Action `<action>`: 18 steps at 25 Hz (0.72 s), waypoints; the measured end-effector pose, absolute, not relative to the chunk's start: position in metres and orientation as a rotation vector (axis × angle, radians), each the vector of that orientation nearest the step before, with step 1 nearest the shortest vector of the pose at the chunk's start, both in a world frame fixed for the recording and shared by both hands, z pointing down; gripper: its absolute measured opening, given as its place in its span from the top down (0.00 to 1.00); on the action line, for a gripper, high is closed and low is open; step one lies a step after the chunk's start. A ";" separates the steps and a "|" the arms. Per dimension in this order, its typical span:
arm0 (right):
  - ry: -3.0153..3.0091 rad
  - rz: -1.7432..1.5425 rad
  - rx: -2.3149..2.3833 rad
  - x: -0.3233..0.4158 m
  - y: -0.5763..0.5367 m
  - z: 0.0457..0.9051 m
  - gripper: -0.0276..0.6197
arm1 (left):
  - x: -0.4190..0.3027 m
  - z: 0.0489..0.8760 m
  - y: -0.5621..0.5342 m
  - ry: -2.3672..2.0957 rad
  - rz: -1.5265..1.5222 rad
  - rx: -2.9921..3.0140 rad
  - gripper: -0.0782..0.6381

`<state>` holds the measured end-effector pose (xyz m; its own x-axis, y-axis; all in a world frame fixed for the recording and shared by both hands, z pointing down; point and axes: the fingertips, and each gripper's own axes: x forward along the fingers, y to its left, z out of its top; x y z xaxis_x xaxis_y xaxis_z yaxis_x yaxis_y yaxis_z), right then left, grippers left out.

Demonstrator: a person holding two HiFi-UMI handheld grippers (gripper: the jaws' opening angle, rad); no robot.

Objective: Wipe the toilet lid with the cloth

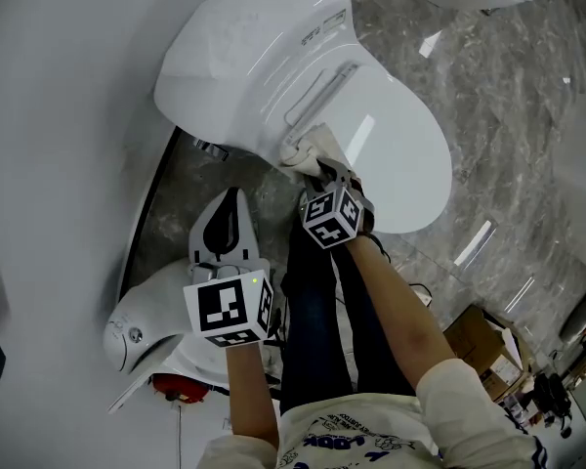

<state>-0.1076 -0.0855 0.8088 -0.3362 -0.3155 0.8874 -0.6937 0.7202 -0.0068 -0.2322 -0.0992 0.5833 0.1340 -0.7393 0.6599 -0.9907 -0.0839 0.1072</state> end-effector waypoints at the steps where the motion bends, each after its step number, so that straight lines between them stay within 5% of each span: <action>1: -1.936 0.481 0.772 -0.105 -0.081 0.809 0.80 | -0.230 0.583 -0.099 -1.655 0.611 1.885 0.89; 18: -1.899 0.584 0.789 -0.034 -0.013 0.816 0.80 | -0.166 0.579 -0.103 -1.545 0.650 2.002 0.89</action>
<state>-0.0341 -0.0129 0.8162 -0.3279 -0.2732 0.9044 -0.7343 0.6760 -0.0621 -0.1658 -0.1026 0.5793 0.2324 -0.7191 0.6548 -0.9710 -0.2105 0.1134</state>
